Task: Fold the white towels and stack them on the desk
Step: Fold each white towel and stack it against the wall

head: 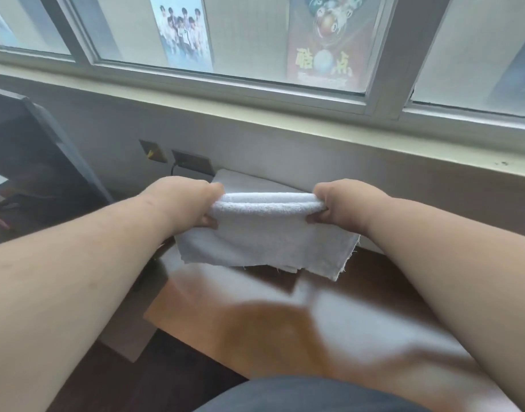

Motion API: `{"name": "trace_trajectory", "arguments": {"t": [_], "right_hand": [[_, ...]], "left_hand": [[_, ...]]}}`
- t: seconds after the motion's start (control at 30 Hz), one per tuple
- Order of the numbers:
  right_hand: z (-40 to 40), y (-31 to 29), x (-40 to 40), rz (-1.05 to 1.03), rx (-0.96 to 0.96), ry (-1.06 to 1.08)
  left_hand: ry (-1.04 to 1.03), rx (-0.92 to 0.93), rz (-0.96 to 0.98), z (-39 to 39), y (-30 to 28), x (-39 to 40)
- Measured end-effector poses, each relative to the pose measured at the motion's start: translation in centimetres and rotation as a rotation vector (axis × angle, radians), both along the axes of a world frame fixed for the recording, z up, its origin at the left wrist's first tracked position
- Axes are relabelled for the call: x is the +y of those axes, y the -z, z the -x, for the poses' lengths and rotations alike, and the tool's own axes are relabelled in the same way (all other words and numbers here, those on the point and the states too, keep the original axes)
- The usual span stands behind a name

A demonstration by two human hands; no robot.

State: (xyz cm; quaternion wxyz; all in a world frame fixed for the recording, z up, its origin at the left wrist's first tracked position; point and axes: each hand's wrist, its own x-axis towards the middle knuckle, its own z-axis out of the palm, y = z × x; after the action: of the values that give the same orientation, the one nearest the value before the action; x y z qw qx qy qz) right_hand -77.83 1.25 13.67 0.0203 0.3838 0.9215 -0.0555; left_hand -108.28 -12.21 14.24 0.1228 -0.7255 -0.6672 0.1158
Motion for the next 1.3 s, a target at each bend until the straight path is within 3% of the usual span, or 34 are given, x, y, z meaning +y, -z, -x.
{"name": "trace_trajectory", "arguments": {"t": [0.2,0.47,0.73,0.9,1.0,1.13,1.23,1.3], "right_hand": [[2.1,-2.4,3.8,-0.116,0.005,0.053],[5.1,-2.1,8.3,-0.231,-0.034,0.221],[7.3,-0.4,10.0,-0.462,-0.071,0.221],[8.7,2.2,7.9,-0.439,-0.113,0.173],[9.5,3.6,6.7,-0.39,-0.149,0.141],[9.9,3.9,5.6,-0.379,-0.121,0.152],[9.2,4.3,4.8,-0.348,-0.07,0.198],[7.7,4.9,4.1,-0.294,0.066,0.355]], "left_hand": [[0.094,-0.019,-0.071,3.0,-1.9,6.4],[0.237,0.039,-0.006,6.6,-3.5,15.4],[0.299,0.132,-0.139,9.7,-0.8,20.1],[0.302,0.135,-0.02,10.3,3.2,19.0],[0.328,-0.023,-0.033,9.2,4.4,17.5],[0.401,-0.327,0.021,1.9,4.7,16.9],[0.272,-0.444,0.133,-3.2,5.6,17.0],[0.225,-0.478,0.101,-4.1,6.4,17.0]]}}
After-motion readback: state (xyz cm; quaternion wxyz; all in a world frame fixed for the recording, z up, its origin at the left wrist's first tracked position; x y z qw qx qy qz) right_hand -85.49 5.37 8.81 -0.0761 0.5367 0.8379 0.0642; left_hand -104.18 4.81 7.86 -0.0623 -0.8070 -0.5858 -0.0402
